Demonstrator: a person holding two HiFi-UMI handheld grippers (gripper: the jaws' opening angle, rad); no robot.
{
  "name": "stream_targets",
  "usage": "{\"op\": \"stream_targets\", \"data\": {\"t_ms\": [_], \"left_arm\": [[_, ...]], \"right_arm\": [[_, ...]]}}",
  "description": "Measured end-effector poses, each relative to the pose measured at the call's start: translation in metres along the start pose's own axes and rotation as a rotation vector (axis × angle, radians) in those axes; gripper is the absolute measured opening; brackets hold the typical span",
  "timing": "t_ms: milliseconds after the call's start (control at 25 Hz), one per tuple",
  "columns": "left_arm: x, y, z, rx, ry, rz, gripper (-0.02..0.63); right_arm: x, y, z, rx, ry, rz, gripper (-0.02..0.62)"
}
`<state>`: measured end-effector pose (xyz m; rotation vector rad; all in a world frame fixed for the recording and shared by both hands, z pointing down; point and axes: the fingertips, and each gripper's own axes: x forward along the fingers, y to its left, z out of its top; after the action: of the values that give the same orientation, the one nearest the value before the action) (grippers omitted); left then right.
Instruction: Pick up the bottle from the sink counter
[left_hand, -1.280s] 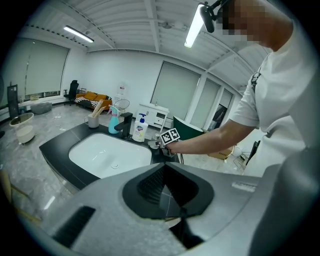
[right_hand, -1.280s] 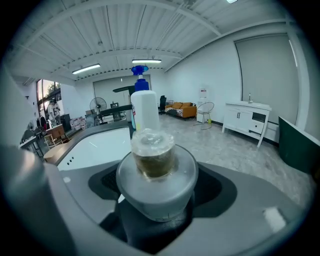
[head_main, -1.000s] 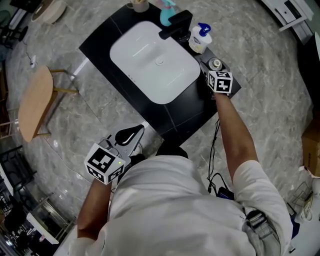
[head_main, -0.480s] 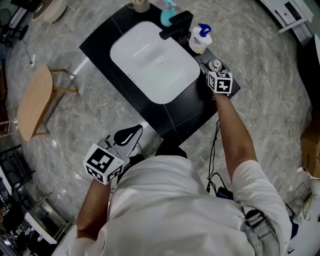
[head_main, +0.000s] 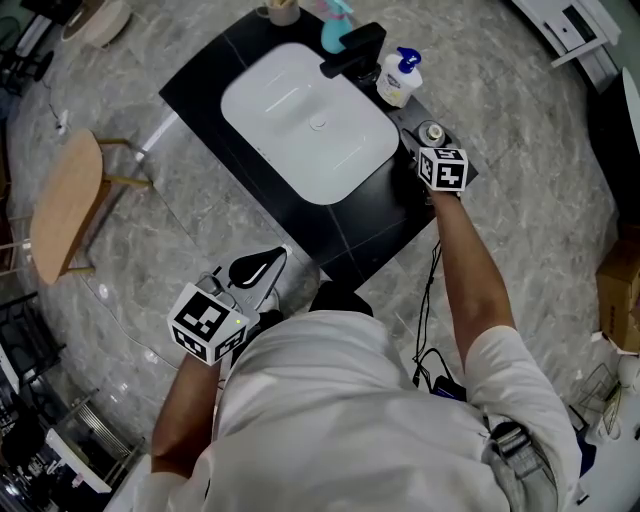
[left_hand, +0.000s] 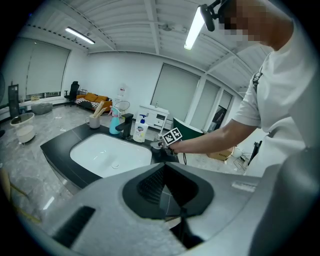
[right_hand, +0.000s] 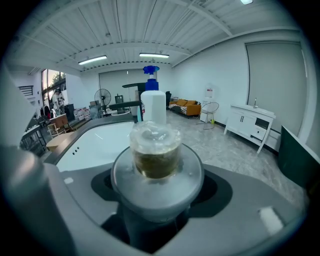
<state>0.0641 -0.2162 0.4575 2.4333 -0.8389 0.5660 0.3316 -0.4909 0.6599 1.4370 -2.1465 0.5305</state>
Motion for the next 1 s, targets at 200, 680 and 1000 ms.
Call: {"op": "stream_targets", "data": {"t_ms": [200,680,1000], "left_arm": [[-0.007,-0.003,-0.003,0.019,-0.010,-0.023,0.006],[-0.053,-0.010,-0.022,0.066,-0.016,-0.097,0.006],[-0.094,-0.012,-0.044,0.087,-0.030,-0.139,0.006]], "right_arm": [[-0.017,0.009,0.004,-0.011,-0.005,-0.002,0.356],[-0.084,0.070,0.023,-0.003,-0.052,0.018,0.356],[-0.136,0.139,0.030,-0.028,-0.064,0.057,0.356]]}}
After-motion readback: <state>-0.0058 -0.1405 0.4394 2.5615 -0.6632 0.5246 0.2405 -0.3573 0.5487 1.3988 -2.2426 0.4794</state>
